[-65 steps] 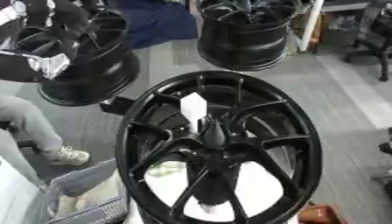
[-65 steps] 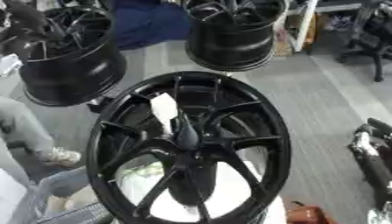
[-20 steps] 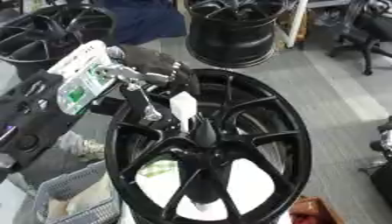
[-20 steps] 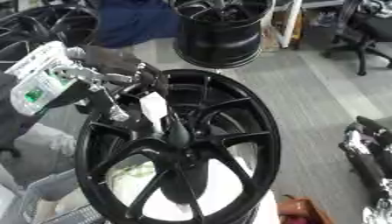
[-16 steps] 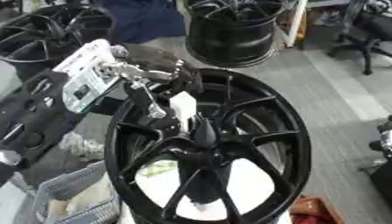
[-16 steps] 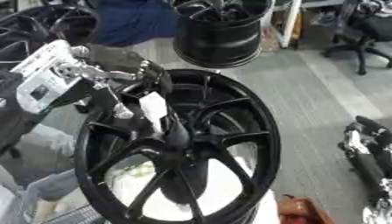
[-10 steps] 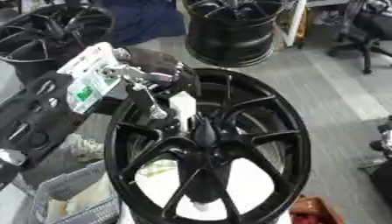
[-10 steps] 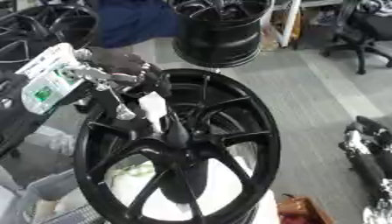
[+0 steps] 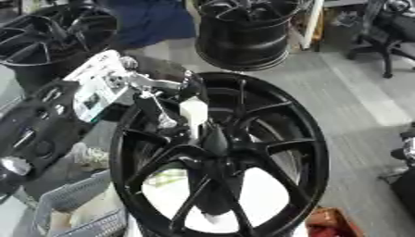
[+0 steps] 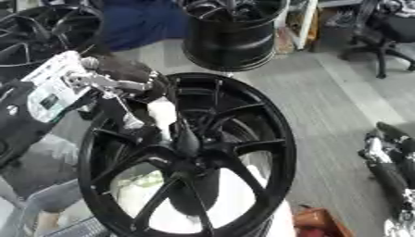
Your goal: Pull the pin out of the wheel hub.
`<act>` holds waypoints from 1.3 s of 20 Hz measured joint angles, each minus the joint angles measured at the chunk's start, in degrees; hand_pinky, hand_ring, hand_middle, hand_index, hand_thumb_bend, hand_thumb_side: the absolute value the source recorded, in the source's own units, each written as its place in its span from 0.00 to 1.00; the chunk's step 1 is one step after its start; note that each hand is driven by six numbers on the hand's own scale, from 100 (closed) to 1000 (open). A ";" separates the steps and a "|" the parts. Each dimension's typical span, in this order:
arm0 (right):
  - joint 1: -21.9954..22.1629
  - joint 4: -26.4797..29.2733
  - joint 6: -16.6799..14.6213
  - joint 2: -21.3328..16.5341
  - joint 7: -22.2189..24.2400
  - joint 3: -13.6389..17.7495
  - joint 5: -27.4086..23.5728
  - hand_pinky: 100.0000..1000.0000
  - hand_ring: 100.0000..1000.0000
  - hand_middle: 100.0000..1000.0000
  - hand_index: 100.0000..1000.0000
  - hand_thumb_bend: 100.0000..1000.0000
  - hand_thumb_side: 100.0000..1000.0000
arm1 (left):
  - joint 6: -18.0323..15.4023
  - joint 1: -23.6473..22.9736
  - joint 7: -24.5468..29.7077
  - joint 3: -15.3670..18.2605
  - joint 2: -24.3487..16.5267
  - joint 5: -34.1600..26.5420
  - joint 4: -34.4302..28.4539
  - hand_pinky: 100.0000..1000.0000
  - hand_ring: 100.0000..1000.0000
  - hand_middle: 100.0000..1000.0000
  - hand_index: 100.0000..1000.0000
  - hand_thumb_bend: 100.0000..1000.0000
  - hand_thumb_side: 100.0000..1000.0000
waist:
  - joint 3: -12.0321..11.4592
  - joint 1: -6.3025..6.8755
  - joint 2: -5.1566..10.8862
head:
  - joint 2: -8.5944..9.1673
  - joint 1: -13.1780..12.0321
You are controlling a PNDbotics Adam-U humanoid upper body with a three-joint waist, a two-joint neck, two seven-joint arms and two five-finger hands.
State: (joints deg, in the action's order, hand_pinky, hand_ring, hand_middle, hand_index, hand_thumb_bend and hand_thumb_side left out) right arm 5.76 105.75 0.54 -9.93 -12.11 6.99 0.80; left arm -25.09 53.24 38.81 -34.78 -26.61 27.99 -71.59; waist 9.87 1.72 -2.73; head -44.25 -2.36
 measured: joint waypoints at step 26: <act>0.39 -0.36 0.00 0.07 -0.42 0.44 -0.10 0.56 0.44 0.59 0.77 0.00 0.37 | 8.24 1.02 8.24 12.25 -6.37 -23.91 -2.81 0.57 0.36 0.25 0.43 0.00 0.17 | -1.86 0.31 0.59 | 0.00 1.33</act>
State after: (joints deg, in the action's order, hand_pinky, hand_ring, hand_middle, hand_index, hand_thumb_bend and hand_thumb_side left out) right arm 6.16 105.38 0.54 -9.86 -12.52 7.44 0.71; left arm -16.84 54.26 47.05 -22.53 -32.98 4.08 -74.40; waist 8.01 2.02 -2.14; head -44.25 -1.04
